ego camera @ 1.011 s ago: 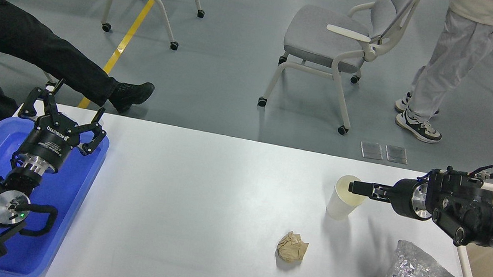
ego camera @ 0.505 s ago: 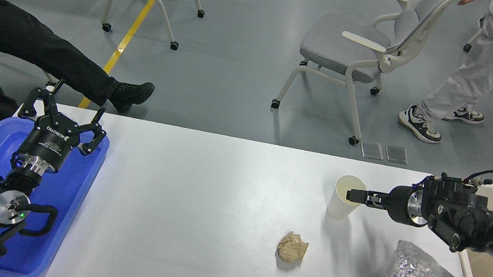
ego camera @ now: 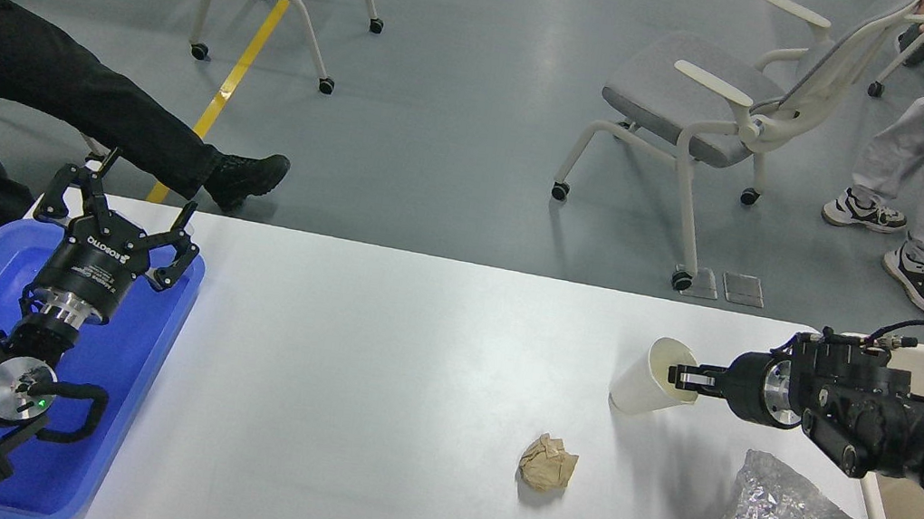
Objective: Tidy desktop
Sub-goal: 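Lift the white paper cup with the right gripper toward the bin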
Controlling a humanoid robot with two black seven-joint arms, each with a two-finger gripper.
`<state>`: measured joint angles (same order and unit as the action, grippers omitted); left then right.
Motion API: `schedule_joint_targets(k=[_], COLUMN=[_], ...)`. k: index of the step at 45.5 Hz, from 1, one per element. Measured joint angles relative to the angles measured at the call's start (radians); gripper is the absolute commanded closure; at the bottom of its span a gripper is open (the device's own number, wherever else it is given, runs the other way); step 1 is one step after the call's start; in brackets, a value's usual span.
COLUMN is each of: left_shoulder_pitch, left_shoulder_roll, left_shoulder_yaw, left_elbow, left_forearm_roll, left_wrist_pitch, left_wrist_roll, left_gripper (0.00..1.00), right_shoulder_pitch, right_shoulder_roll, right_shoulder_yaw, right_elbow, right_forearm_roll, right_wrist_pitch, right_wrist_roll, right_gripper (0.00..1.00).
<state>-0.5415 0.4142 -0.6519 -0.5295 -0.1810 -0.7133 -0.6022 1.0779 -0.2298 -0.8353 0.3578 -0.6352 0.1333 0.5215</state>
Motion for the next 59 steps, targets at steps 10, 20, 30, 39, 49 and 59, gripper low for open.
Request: schedule_joint_targets(k=[10, 20, 30, 39, 49, 59], left_shoulder_pitch=[0.000, 0.000, 0.000, 0.000, 0.000, 0.000], left_shoulder_roll=[0.000, 0.000, 0.000, 0.000, 0.000, 0.000], left_shoulder_yaw=[0.000, 0.000, 0.000, 0.000, 0.000, 0.000], left_elbow=[0.000, 0.000, 0.000, 0.000, 0.000, 0.000], left_forearm_roll=[0.000, 0.000, 0.000, 0.000, 0.000, 0.000], left_wrist_pitch=[0.000, 0.000, 0.000, 0.000, 0.000, 0.000], left_wrist_roll=[0.000, 0.001, 0.001, 0.001, 0.000, 0.000], left_gripper=[0.02, 0.02, 0.02, 0.02, 0.02, 0.02], right_shoulder_pitch=[-0.005, 0.002, 0.023, 0.065, 0.154, 0.228], right_shoulder_roll=[0.001, 0.008, 0.016, 0.017, 0.008, -0.018], right_shoulder_yaw=[0.004, 0.026, 0.124, 0.223, 0.265, 0.282], right_elbow=[-0.022, -0.040, -0.045, -0.043, -0.040, -0.037], right_forearm_roll=[-0.003, 0.008, 0.018, 0.035, 0.121, 0.204], right_wrist_pitch=[0.000, 0.000, 0.002, 0.015, 0.078, 0.131], right_wrist_roll=[0.037, 0.081, 0.131, 0.150, 0.157, 0.160], right_gripper=[1.00, 1.00, 1.00, 1.00, 1.00, 1.00])
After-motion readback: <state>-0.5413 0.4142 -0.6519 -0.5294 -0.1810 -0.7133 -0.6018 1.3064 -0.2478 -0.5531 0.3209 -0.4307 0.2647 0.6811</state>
